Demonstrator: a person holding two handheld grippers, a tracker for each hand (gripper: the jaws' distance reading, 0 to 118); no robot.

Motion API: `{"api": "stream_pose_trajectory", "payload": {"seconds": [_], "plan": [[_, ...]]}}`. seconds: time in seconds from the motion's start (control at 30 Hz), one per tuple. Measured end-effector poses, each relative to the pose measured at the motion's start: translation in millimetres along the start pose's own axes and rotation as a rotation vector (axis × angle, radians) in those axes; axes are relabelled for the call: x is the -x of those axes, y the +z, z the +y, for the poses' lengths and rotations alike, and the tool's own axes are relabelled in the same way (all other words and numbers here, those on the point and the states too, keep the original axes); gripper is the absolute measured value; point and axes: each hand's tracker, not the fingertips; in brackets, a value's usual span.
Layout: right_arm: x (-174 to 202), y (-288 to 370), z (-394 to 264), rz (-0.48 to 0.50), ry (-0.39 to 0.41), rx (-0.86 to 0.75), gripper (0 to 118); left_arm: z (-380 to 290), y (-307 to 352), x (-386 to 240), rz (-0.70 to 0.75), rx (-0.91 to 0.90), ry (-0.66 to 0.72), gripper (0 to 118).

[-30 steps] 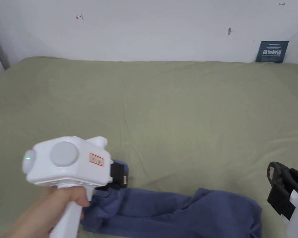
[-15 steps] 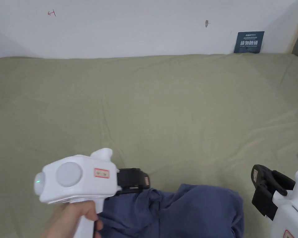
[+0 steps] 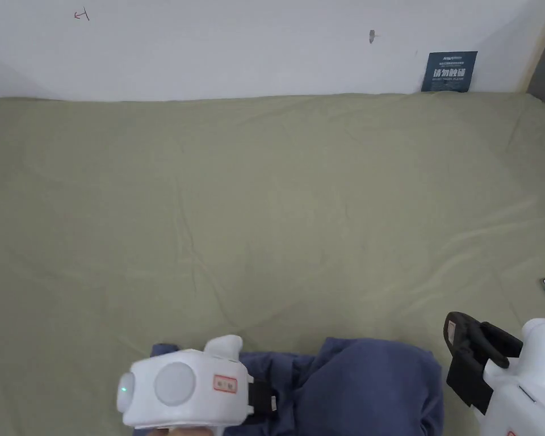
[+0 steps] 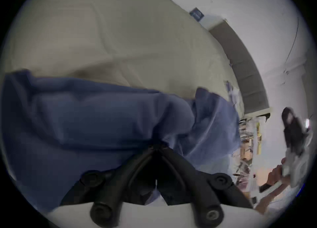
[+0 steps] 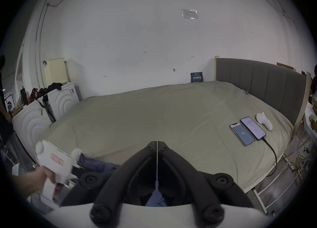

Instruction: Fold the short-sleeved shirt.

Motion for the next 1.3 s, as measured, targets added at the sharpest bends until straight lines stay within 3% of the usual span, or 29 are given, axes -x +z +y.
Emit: {"api": "stream_pose_trajectory", "payload": {"seconds": [0.23, 0.43, 0.57, 0.73, 0.77, 0.8, 0.83, 0.87, 1.2, 1.23, 1.27, 1.3], "plan": [[-0.1, -4.3, 0.0, -0.002, 0.004, 0.017, 4, 14.4, 85.7, 15.3, -0.053, -0.08, -0.01, 0], [13.2, -8.4, 1.9, 0.027, 0.03, 0.001, 4, 14.6, 185.9, 85.9, 0.027, -0.239, 0.052, 0], [25.1, -10.6, 4.9, 0.043, 0.052, -0.022, 4, 11.4, 191.0, 128.0, 0.055, -0.23, 0.104, 0], [38.2, -13.8, 8.4, 0.053, 0.087, -0.031, 4, 8.6, 164.0, 141.1, -0.043, -0.152, 0.104, 4], [39.7, -14.4, 8.8, 0.056, 0.094, -0.027, 4, 10.1, 158.6, 147.1, -0.081, -0.148, 0.092, 10], [40.7, -14.8, 8.3, 0.06, 0.099, -0.026, 4, 12.8, 152.5, 151.1, -0.135, -0.135, 0.089, 45], [42.0, -15.7, 7.7, 0.056, 0.105, -0.023, 4, 14.6, 143.6, 153.4, -0.16, -0.113, 0.1, 91], [42.6, -16.6, 7.5, 0.057, 0.107, -0.018, 4, 15.6, 137.6, 155.3, -0.186, -0.111, 0.112, 117], [44.2, -15.8, 5.6, 0.033, 0.123, -0.047, 4, 30.8, 77.4, 165.6, -0.525, -0.005, 0.221, 103], [44.4, -15.4, 6.6, 0.035, 0.125, -0.06, 4, 31.0, 72.3, 164.7, -0.533, -0.002, 0.244, 95], [45.0, -15.2, 8.2, 0.033, 0.13, -0.069, 4, 31.3, 69.8, 164.1, -0.51, -0.004, 0.24, 70], [45.9, -15.0, 10.6, 0.034, 0.135, -0.08, 4, 30.5, 69.1, 163.3, -0.493, -0.006, 0.241, 38]]}}
